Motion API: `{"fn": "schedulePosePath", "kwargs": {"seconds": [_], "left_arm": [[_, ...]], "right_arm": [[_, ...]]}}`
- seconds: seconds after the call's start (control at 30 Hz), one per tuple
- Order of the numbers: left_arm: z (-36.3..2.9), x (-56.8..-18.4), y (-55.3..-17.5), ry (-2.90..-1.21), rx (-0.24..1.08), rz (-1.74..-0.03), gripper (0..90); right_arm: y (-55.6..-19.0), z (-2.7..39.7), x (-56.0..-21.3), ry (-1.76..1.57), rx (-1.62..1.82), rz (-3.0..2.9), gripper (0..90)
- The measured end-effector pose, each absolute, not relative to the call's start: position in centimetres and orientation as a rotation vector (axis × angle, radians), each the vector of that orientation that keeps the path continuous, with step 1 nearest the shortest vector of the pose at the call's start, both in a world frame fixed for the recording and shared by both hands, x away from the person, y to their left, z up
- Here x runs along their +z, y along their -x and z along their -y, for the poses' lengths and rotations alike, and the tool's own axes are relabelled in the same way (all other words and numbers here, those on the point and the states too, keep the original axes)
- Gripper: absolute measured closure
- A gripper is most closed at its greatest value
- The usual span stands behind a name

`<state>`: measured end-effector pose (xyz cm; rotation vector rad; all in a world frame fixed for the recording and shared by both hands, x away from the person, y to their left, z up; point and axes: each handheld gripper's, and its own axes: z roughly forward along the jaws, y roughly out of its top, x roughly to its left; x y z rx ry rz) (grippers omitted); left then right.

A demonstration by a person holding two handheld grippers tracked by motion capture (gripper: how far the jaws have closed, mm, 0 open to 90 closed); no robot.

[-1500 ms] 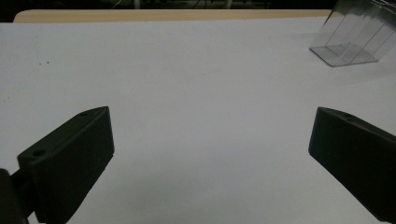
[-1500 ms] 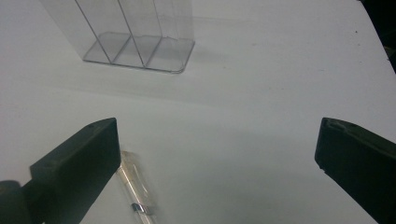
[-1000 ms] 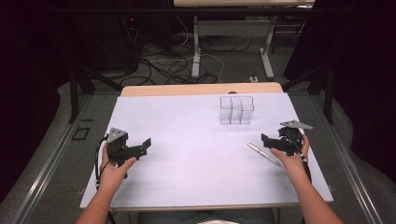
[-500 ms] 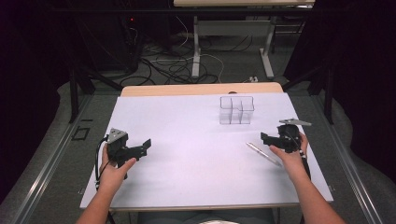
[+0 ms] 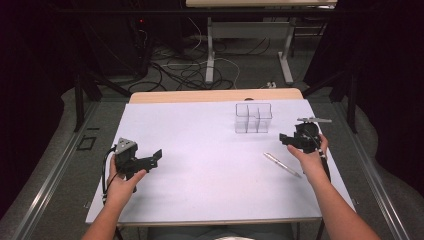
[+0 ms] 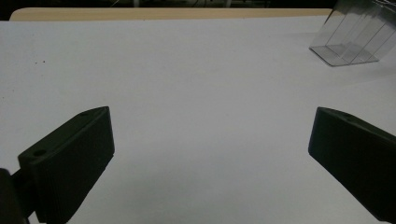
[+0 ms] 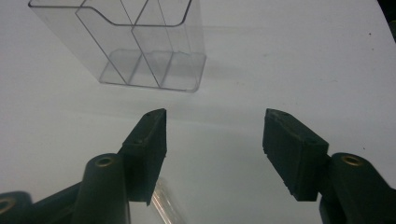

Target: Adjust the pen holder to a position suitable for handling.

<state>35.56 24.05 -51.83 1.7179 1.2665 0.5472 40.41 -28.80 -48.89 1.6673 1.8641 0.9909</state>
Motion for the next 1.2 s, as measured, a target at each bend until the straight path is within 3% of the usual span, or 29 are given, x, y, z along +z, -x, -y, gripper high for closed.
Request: {"fn": "schedulePosePath", "kwargs": {"seconds": [0.73,1.2], "left_arm": [[-24.2,-51.9,-35.6,-1.716,0.549,-1.268,0.5],[-24.2,-52.0,-35.6,-1.724,0.546,-1.272,0.5]], "right_arm": [[-45.6,26.5,-43.3,-1.668,0.946,-1.918,53.5],[-48.7,25.9,-43.7,-1.770,0.930,-1.880,57.1]]}}
